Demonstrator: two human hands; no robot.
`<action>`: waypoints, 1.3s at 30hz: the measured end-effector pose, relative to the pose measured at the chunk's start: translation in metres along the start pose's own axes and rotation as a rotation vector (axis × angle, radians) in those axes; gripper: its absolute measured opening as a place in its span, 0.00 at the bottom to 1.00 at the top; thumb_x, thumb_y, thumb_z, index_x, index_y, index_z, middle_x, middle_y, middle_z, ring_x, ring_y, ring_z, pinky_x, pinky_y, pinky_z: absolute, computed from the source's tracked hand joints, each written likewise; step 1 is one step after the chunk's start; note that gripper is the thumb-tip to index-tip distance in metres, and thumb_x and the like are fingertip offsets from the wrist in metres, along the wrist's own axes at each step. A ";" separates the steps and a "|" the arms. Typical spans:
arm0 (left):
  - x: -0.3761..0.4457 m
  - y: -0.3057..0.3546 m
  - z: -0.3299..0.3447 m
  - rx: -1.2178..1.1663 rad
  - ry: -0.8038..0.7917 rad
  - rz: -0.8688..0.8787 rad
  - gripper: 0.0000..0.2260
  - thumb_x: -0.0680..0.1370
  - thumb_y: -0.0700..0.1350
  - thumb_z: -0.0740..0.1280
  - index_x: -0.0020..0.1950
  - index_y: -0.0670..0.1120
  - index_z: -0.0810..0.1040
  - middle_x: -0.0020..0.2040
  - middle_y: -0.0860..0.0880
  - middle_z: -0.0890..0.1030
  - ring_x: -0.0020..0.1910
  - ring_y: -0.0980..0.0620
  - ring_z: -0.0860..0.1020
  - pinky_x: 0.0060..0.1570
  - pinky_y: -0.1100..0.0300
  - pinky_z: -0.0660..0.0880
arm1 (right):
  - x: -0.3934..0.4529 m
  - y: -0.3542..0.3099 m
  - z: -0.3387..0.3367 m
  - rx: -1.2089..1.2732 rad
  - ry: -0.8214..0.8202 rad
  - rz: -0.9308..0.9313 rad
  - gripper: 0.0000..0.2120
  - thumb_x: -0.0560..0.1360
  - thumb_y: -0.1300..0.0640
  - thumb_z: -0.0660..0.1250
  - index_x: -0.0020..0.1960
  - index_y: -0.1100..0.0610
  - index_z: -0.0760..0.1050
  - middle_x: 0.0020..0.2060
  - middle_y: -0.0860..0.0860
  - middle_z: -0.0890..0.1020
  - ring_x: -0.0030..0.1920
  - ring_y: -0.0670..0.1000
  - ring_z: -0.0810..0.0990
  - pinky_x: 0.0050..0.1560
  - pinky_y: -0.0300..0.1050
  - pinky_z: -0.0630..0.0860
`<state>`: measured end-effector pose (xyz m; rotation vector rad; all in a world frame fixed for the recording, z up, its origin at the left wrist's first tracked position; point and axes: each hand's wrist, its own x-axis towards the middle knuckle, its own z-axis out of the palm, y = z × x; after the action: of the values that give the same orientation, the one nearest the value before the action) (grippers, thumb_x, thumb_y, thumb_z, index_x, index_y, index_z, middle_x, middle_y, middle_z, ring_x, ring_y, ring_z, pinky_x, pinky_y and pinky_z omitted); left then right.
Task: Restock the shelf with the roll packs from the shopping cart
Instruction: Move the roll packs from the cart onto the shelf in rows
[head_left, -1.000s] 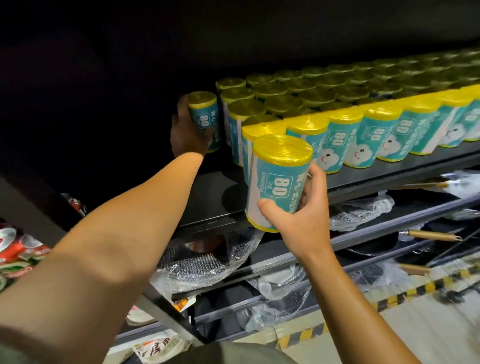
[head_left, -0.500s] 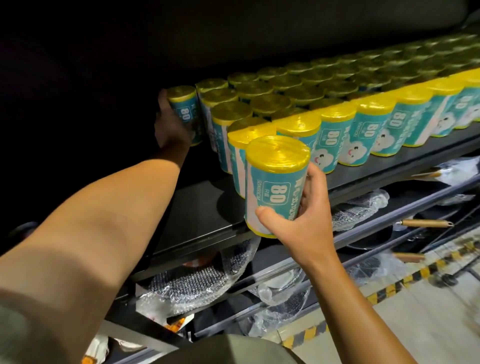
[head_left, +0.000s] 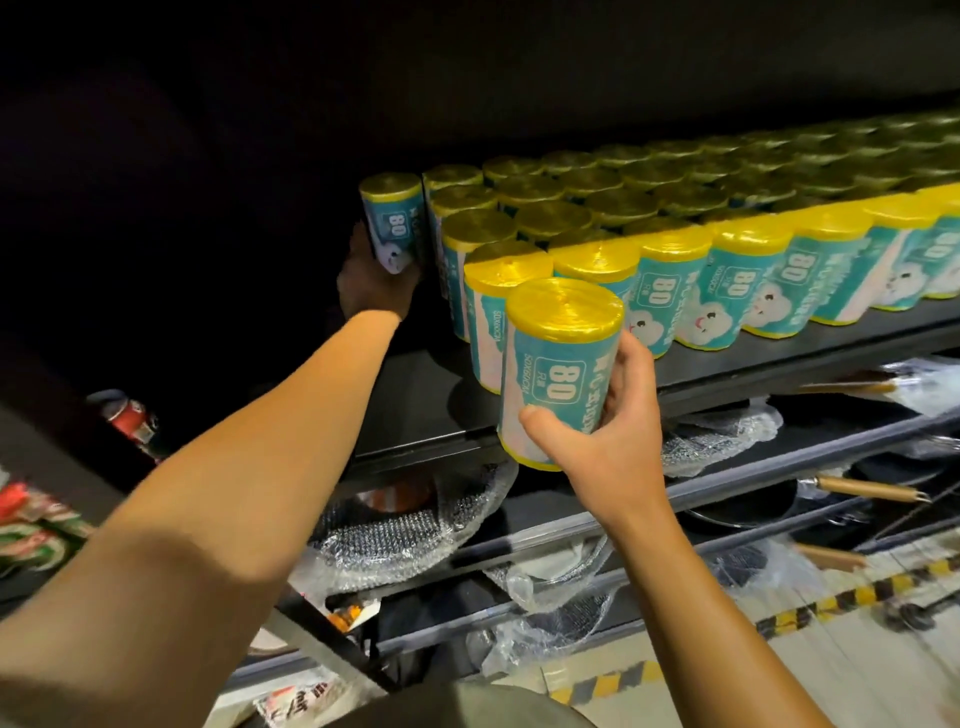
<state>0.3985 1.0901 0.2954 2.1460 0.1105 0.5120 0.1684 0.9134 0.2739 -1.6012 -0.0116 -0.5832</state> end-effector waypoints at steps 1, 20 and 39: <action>-0.013 0.003 -0.007 0.015 0.000 -0.003 0.31 0.77 0.49 0.71 0.78 0.48 0.65 0.71 0.45 0.74 0.69 0.44 0.73 0.64 0.58 0.69 | -0.001 -0.001 -0.002 -0.005 -0.015 0.005 0.38 0.66 0.63 0.77 0.71 0.52 0.65 0.56 0.42 0.80 0.56 0.45 0.83 0.50 0.41 0.81; -0.199 0.043 -0.111 -0.266 -0.063 0.113 0.38 0.69 0.54 0.79 0.75 0.51 0.67 0.63 0.58 0.76 0.63 0.61 0.75 0.63 0.59 0.74 | -0.001 -0.015 0.016 -0.227 -0.519 -0.118 0.36 0.74 0.49 0.73 0.77 0.48 0.61 0.69 0.43 0.74 0.67 0.41 0.73 0.65 0.41 0.72; -0.053 -0.002 -0.030 -0.216 0.057 0.050 0.43 0.68 0.54 0.77 0.79 0.52 0.60 0.69 0.44 0.70 0.65 0.48 0.74 0.64 0.55 0.74 | -0.012 0.075 0.012 -1.052 -0.178 -0.430 0.23 0.79 0.44 0.57 0.68 0.53 0.78 0.67 0.50 0.79 0.70 0.57 0.74 0.74 0.54 0.57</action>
<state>0.3385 1.1002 0.2919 1.9273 0.0316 0.5878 0.1880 0.9191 0.1999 -2.7086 -0.2161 -0.8430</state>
